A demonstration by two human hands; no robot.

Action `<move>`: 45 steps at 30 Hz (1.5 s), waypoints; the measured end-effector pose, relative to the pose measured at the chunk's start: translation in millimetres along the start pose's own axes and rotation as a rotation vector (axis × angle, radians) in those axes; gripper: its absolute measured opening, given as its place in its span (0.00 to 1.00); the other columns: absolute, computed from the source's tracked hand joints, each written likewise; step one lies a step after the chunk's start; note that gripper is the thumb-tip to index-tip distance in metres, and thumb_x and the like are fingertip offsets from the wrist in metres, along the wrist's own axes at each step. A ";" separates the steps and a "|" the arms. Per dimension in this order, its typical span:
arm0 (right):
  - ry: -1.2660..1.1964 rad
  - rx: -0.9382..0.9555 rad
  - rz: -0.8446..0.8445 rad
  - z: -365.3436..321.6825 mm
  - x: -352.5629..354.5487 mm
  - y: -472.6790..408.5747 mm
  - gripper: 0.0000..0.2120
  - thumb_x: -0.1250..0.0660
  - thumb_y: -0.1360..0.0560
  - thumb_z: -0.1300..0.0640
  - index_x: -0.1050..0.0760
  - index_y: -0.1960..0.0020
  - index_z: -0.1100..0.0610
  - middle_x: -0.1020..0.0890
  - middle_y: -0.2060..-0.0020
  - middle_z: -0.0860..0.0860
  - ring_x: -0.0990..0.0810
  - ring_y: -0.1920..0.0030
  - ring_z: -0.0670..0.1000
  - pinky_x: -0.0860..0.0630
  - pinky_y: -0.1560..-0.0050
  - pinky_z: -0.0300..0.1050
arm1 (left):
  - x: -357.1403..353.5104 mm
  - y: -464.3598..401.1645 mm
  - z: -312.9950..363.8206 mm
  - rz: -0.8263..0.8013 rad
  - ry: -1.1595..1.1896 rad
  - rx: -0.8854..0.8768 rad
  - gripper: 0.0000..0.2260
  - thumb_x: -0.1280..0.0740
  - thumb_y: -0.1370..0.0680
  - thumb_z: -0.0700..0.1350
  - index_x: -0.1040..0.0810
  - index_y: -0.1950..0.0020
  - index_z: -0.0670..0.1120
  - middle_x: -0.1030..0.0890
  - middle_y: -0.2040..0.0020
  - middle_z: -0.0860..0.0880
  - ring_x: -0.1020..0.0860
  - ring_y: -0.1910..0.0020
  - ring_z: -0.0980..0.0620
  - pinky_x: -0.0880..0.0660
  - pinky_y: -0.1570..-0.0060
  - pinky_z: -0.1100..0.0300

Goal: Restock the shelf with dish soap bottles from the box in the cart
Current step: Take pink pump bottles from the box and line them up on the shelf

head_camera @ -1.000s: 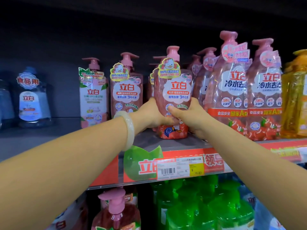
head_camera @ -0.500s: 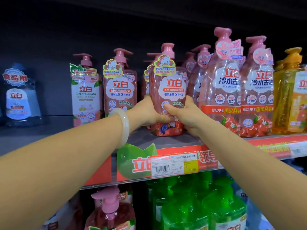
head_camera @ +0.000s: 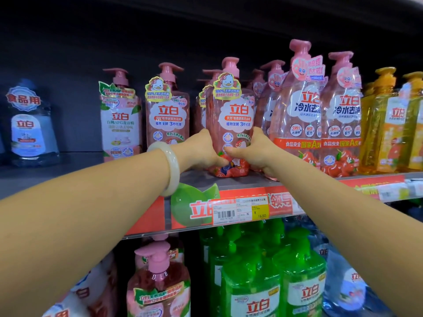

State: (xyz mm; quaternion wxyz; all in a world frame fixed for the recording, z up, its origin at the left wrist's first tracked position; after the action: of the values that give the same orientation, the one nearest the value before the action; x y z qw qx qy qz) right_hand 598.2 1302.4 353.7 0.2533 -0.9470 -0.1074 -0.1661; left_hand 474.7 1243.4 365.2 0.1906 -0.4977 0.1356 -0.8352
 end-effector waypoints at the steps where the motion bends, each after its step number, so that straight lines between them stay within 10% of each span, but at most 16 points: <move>1: 0.005 0.007 0.005 0.0 -0.3 1.2 0.34 0.25 0.30 0.57 0.41 0.32 0.60 0.25 0.41 0.53 0.25 0.41 0.52 0.27 0.43 0.45 | -0.3 0.4 1.0 0.017 -0.017 0.004 0.30 0.26 0.29 0.48 0.35 0.34 0.40 0.25 0.37 0.44 0.25 0.43 0.46 0.28 0.48 0.56; 14: 0.030 -0.010 0.065 -4.9 -3.6 8.1 0.34 0.26 0.30 0.59 0.41 0.32 0.61 0.25 0.40 0.55 0.24 0.41 0.53 0.27 0.44 0.44 | 0.1 1.3 0.4 0.031 -0.064 0.046 0.29 0.28 0.27 0.48 0.37 0.32 0.39 0.26 0.38 0.42 0.26 0.45 0.45 0.30 0.49 0.56; 23: 0.597 0.032 -0.029 -40.2 7.6 31.3 0.37 0.27 0.29 0.51 0.43 0.29 0.63 0.29 0.34 0.57 0.28 0.37 0.57 0.29 0.38 0.50 | 20.3 20.9 -5.9 -0.050 -0.126 -0.053 0.33 0.23 0.32 0.50 0.34 0.34 0.41 0.26 0.40 0.46 0.27 0.49 0.49 0.29 0.49 0.57; 29: 0.986 0.283 -0.127 -82.3 -5.3 60.2 0.34 0.29 0.28 0.49 0.39 0.30 0.62 0.29 0.35 0.60 0.29 0.37 0.60 0.29 0.41 0.50 | 48.0 60.3 -0.7 0.038 -0.310 -0.071 0.34 0.27 0.28 0.51 0.38 0.29 0.40 0.31 0.30 0.43 0.30 0.33 0.44 0.33 0.38 0.56; 36: 0.953 0.591 -0.209 -118.8 -72.9 98.3 0.34 0.29 0.30 0.48 0.38 0.32 0.62 0.32 0.35 0.62 0.33 0.35 0.64 0.32 0.36 0.57 | 90.5 128.8 -28.1 0.194 -0.605 0.042 0.23 0.29 0.29 0.54 0.29 0.42 0.41 0.27 0.40 0.41 0.29 0.39 0.39 0.30 0.40 0.49; 45: 0.771 0.883 -0.430 -201.2 -199.2 218.0 0.32 0.30 0.28 0.50 0.40 0.31 0.59 0.33 0.36 0.59 0.33 0.36 0.63 0.32 0.41 0.56 | 183.9 290.9 -113.7 0.229 -0.920 0.389 0.29 0.29 0.30 0.56 0.30 0.35 0.41 0.27 0.40 0.39 0.29 0.39 0.38 0.29 0.41 0.45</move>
State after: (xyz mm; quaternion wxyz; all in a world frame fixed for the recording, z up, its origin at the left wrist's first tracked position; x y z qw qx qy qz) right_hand 424.9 990.0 347.8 0.6021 -0.5823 -0.2550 -0.4831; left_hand 348.2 905.1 334.3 0.4100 -0.7511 -0.0665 -0.5131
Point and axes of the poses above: each hand's wrist, its own y-axis away from the middle knuckle, its own x-axis out of the back of the hand, z = x × y, the point moved 6 cm from there along -y, towards the middle knuckle
